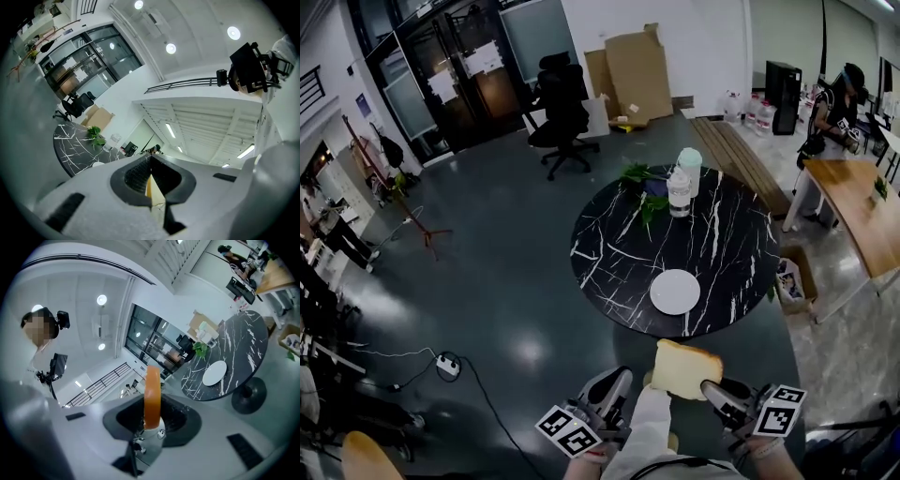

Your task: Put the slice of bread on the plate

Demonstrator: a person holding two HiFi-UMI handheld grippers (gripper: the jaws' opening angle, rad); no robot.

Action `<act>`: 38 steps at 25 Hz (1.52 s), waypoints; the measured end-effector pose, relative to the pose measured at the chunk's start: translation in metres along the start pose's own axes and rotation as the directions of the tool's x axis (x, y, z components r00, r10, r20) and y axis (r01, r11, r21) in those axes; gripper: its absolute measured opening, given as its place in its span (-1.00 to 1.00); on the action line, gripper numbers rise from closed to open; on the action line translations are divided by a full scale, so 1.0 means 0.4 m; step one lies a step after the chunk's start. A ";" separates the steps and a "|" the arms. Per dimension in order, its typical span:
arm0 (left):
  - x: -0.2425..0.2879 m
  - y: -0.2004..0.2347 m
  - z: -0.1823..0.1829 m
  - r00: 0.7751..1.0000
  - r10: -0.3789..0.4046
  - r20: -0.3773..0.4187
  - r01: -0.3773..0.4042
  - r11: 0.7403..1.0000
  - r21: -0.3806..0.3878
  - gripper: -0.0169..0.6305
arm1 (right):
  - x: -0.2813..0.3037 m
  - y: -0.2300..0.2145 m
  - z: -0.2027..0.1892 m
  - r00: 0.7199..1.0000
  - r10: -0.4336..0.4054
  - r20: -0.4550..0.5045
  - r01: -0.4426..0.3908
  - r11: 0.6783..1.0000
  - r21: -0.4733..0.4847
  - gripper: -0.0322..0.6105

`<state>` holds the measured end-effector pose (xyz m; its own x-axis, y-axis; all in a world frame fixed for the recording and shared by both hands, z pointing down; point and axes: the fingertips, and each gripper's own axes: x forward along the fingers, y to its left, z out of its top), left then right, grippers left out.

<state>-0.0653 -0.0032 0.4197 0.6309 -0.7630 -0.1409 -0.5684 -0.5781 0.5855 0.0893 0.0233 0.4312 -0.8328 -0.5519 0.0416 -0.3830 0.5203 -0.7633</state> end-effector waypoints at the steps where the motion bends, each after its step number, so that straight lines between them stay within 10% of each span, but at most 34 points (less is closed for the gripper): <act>1: 0.018 0.011 -0.004 1.000 -0.005 -0.004 0.005 1.000 -0.008 -0.92 | 0.005 -0.010 0.009 1.000 -0.006 0.000 0.006 1.000 0.000 -0.62; 38: 0.468 0.470 -0.016 0.988 0.001 -0.153 -0.011 0.998 -0.065 -0.92 | 0.338 -0.501 0.229 0.975 -0.181 -0.130 0.193 0.978 0.085 -0.62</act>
<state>-0.0507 -0.2528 0.5084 0.7038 -0.7102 -0.0166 -0.5399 -0.5500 0.6372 0.0900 -0.2152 0.5308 -0.7943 -0.5479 0.2625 -0.5011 0.3467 -0.7929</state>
